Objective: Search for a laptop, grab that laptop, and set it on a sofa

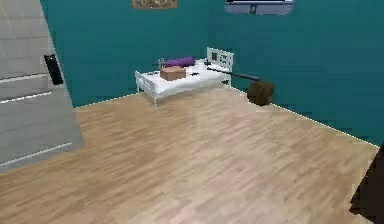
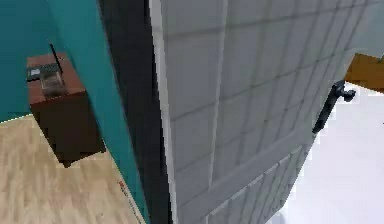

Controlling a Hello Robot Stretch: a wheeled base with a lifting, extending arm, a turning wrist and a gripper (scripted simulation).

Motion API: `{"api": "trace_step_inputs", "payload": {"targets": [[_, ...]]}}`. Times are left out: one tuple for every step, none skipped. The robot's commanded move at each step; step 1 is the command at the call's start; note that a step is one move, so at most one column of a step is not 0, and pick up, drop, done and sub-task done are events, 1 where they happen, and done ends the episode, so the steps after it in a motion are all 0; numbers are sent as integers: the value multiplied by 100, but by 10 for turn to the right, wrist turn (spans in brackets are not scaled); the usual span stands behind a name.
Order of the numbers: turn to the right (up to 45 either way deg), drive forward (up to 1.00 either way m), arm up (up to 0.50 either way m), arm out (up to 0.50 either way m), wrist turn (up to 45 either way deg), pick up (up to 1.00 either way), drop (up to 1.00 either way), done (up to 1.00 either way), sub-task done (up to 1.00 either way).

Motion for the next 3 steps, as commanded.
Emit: {"api": "trace_step_inputs", "payload": {"targets": [[450,0,0,0,0,0,0,0,0],[0,100,0,0,0,0,0,0,0],[90,0,0,0,0,0,0,0,0]]}}
